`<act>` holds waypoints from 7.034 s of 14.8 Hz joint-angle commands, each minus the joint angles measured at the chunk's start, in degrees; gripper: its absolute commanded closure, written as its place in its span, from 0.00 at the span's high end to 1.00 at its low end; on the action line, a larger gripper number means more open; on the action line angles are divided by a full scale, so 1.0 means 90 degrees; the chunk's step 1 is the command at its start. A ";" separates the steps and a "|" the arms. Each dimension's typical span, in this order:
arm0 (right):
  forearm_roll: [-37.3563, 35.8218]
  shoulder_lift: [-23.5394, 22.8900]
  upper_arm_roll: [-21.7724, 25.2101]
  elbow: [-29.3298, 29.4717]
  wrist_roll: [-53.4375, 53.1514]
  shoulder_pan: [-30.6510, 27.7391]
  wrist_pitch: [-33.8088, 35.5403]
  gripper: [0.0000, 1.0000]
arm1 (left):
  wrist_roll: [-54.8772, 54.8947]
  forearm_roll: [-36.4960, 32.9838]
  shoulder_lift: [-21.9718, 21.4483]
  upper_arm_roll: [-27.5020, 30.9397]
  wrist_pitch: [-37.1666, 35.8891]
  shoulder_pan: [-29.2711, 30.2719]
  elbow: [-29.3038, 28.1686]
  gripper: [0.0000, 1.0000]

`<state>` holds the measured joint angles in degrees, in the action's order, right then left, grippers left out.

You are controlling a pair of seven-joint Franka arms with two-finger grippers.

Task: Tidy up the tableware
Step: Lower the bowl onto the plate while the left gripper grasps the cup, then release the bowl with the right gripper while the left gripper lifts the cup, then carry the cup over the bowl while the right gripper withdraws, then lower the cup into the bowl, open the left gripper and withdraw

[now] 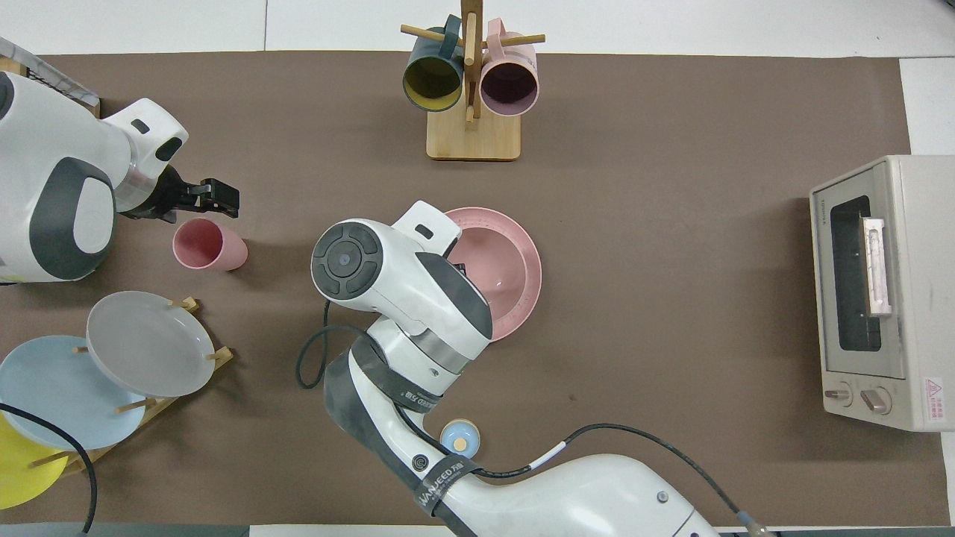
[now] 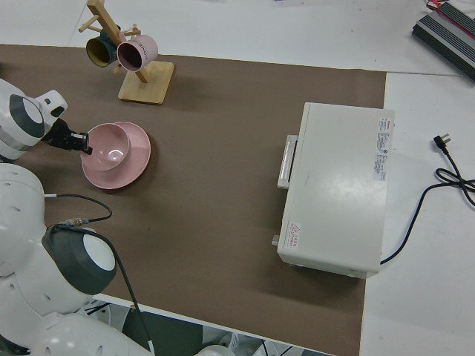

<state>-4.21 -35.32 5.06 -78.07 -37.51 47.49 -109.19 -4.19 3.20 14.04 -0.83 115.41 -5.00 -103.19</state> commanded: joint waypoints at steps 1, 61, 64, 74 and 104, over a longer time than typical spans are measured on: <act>-0.0215 -0.0011 -0.0016 -0.0027 -0.0110 -0.0032 -0.0085 0.00 | -0.0140 0.0152 -0.0203 0.0033 -0.0038 -0.0040 -0.0235 1.00; 0.0507 0.3690 0.0541 -0.1687 0.4294 -0.4221 0.2288 1.00 | -0.5755 0.0660 0.1514 -0.0016 -0.1651 -0.3877 0.3370 0.00; 0.0507 0.3914 0.0541 -0.2243 0.4255 -0.4329 0.1967 1.00 | -0.5969 0.0611 0.1633 -0.0016 -0.1359 -0.4015 0.3224 0.00; 0.0204 0.3768 0.0512 -0.1883 0.4392 -0.4418 0.2161 1.00 | -0.5999 0.0562 0.1682 -0.0006 -0.0401 -0.4015 0.2374 0.00; 0.0321 0.4364 0.0600 -0.1931 0.4470 -0.4671 0.2073 1.00 | -0.1874 0.0279 -0.0670 0.0062 -0.3143 -0.0629 0.2345 1.00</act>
<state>-1.60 3.39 10.84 -95.40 0.77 6.27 -90.55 -29.15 5.23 11.13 0.22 89.68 -15.89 -79.43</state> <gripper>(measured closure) 0.000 0.000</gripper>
